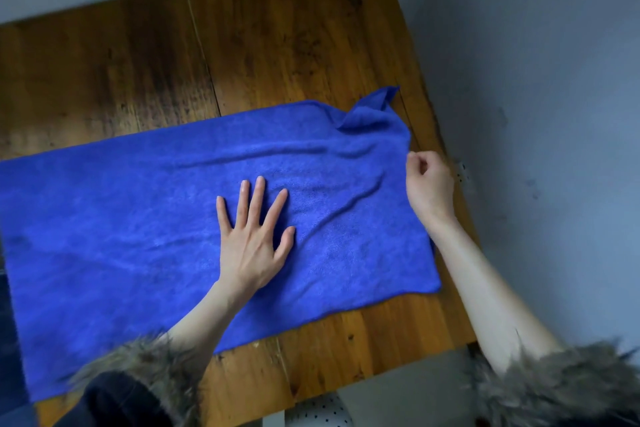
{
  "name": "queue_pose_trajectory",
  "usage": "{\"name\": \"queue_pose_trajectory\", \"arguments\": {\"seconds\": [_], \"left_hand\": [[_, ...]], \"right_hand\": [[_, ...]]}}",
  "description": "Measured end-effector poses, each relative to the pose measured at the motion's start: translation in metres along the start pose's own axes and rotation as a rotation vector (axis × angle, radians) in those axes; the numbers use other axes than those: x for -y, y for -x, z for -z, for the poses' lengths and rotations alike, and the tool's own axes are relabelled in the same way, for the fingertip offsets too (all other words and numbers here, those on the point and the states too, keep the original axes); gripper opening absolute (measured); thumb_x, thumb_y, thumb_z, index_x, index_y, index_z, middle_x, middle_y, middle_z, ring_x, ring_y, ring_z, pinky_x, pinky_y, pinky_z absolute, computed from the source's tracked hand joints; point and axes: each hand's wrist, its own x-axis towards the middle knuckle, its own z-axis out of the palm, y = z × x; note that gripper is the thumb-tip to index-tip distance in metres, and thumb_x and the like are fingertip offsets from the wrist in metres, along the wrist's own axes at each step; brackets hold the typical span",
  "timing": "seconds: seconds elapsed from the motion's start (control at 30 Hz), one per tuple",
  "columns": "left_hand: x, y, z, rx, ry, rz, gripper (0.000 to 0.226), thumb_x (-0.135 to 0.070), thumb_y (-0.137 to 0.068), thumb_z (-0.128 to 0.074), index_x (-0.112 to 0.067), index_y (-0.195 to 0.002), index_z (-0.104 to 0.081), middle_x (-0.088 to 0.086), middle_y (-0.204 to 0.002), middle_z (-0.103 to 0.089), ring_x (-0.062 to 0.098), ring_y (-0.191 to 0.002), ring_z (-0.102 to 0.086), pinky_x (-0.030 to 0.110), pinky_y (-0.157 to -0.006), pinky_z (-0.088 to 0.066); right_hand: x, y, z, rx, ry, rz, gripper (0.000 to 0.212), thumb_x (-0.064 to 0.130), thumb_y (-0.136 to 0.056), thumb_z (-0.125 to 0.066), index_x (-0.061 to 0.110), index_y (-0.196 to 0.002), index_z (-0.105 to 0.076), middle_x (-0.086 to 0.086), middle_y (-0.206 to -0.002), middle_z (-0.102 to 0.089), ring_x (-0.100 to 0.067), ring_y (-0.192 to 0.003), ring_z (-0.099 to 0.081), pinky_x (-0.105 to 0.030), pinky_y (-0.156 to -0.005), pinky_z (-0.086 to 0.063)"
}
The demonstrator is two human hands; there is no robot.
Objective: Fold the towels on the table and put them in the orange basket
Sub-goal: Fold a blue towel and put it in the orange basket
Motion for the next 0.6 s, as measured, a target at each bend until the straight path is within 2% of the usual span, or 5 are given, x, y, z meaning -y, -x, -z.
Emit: {"name": "queue_pose_trajectory", "arguments": {"seconds": [0.17,0.27,0.4,0.5,0.6], "left_hand": [[-0.001,0.000,-0.002,-0.022,-0.016,0.000,0.059,-0.047,-0.090,-0.034,-0.022,-0.144,-0.033,0.011,-0.155,-0.023,0.030,-0.144,-0.014,0.061,-0.112,-0.006],[-0.001,0.000,-0.002,-0.032,-0.008,-0.002,0.058,-0.047,-0.090,-0.034,-0.022,-0.143,-0.035,0.011,-0.154,-0.023,0.030,-0.144,-0.015,0.061,-0.112,-0.007],[0.000,0.000,-0.002,-0.025,-0.009,0.000,0.058,-0.047,-0.090,-0.034,-0.022,-0.143,-0.034,0.011,-0.154,-0.023,0.030,-0.144,-0.014,0.061,-0.112,-0.007],[0.000,0.000,-0.002,-0.023,-0.013,0.000,0.059,-0.047,-0.090,-0.033,-0.022,-0.143,-0.034,0.010,-0.155,-0.023,0.030,-0.144,-0.014,0.061,-0.112,-0.006],[0.000,0.000,-0.001,-0.033,-0.004,-0.001,0.058,-0.047,-0.090,-0.034,-0.022,-0.143,-0.035,0.011,-0.154,-0.024,0.030,-0.144,-0.015,0.061,-0.112,-0.006]], "right_hand": [[-0.013,-0.007,0.007,0.155,-0.077,-0.234,0.012,0.019,-0.088,-0.057,0.014,-0.099,-0.059,-0.002,-0.098,-0.064,-0.017,-0.088,-0.060,-0.029,-0.073,-0.049],[-0.008,-0.005,0.003,0.236,0.013,-0.216,0.037,0.022,-0.083,-0.065,0.012,-0.117,-0.055,0.001,-0.098,-0.060,-0.020,-0.097,-0.061,-0.037,-0.090,-0.050],[-0.004,0.001,-0.008,0.258,0.183,-0.111,0.023,0.022,-0.084,-0.064,0.010,-0.104,-0.060,0.003,-0.084,-0.059,-0.019,-0.088,-0.059,-0.031,-0.076,-0.047],[-0.006,0.004,-0.012,0.192,0.233,-0.043,0.009,0.019,-0.087,-0.060,0.011,-0.091,-0.061,-0.001,-0.092,-0.060,-0.020,-0.084,-0.056,-0.026,-0.069,-0.037],[-0.001,0.005,-0.004,-0.055,0.204,0.088,0.006,0.015,-0.088,-0.056,0.009,-0.090,-0.055,-0.002,-0.087,-0.056,-0.020,-0.077,-0.050,-0.020,-0.063,-0.028]]}}
